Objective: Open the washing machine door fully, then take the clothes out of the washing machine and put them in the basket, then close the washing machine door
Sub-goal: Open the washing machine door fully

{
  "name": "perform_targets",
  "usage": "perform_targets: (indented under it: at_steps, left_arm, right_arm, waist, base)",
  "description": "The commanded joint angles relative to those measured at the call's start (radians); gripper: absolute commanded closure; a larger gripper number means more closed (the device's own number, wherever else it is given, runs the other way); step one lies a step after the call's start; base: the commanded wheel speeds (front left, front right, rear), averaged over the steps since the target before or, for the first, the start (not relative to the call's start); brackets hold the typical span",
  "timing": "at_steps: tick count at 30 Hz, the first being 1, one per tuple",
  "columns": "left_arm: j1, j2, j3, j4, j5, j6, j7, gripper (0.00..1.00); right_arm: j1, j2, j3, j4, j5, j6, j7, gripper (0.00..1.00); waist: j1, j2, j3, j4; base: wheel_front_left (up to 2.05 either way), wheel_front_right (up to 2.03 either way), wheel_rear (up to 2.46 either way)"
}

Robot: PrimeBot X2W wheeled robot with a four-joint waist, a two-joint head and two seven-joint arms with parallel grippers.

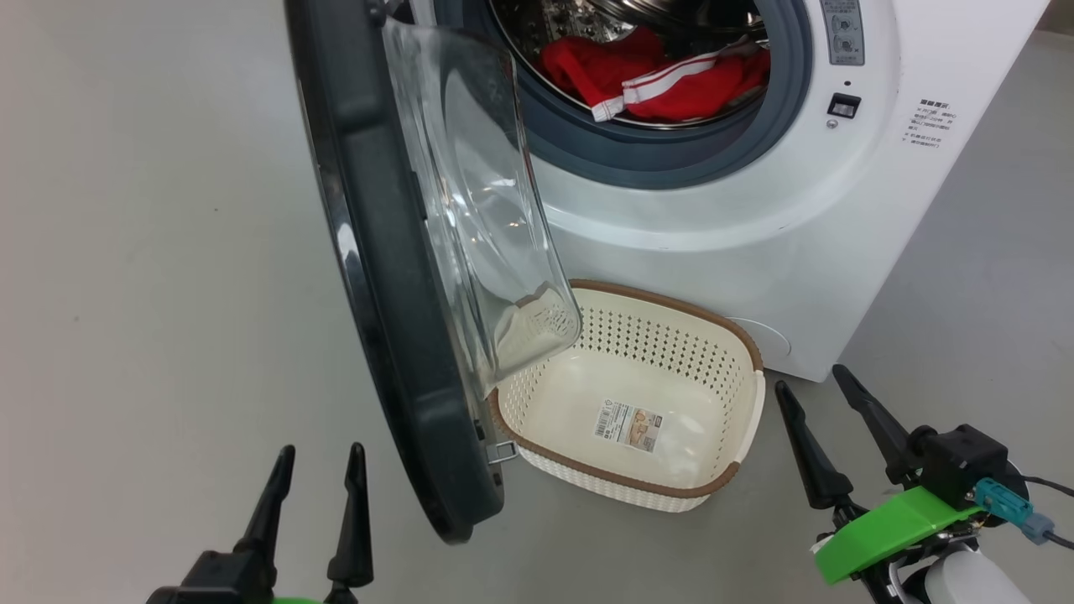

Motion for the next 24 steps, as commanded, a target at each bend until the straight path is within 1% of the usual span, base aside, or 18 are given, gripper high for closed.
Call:
perform_targets:
  at_steps: [1,6,15,16,17,18,21,24]
  left_arm:
    - [-0.003,0.009,0.036,-0.029,0.013,-0.006,-0.008,0.0]
    - [0.001,0.009,0.036,-0.03,0.017,-0.006,-0.008,0.0]
    - [0.004,0.009,0.036,-0.033,0.014,-0.003,-0.008,0.0]
    - [0.003,0.009,0.038,-0.034,0.013,-0.001,-0.008,0.49]
    - [0.001,0.009,0.041,-0.036,0.007,0.002,-0.008,0.8]
    - [-0.002,0.009,0.044,-0.039,0.0,0.004,-0.008,1.0]
    - [-0.011,0.009,0.067,-0.068,-0.018,0.012,-0.008,1.0]
    - [-0.024,0.009,0.104,-0.13,-0.029,0.025,-0.008,1.0]
  right_arm:
    - [0.002,0.002,0.009,-0.029,-0.01,0.007,-0.009,0.0]
    - [0.037,0.021,-0.028,-0.025,-0.039,0.007,-0.009,0.0]
    - [0.059,0.038,-0.045,-0.019,-0.054,0.007,-0.009,0.0]
    - [0.059,0.038,-0.045,-0.02,-0.054,0.007,-0.009,0.0]
    - [0.059,0.039,-0.045,-0.021,-0.054,0.007,-0.009,0.0]
    - [0.058,0.04,-0.045,-0.022,-0.055,0.007,-0.009,0.0]
    - [0.058,0.041,-0.044,-0.025,-0.057,0.007,-0.009,0.0]
    - [0.057,0.043,-0.043,-0.027,-0.058,0.007,-0.009,0.0]
  waist:
    - [0.0,0.0,-0.001,0.0]
    - [0.0,0.0,-0.006,0.001]
    - [0.0,0.0,-0.01,-0.002]
    - [0.0,0.0,-0.009,-0.002]
    - [0.0,0.0,-0.009,-0.003]
    - [0.0,0.0,-0.009,-0.003]
    - [0.0,0.0,-0.01,-0.005]
    - [0.0,0.0,-0.012,-0.006]
  base:
    - [0.0,0.0,0.0]
    - [0.0,0.0,0.0]
    - [0.0,0.0,0.0]
    - [0.0,0.0,0.0]
    - [0.0,0.0,0.0]
    - [0.0,0.0,0.0]
    - [0.0,0.0,0.0]
    - [0.0,0.0,0.0]
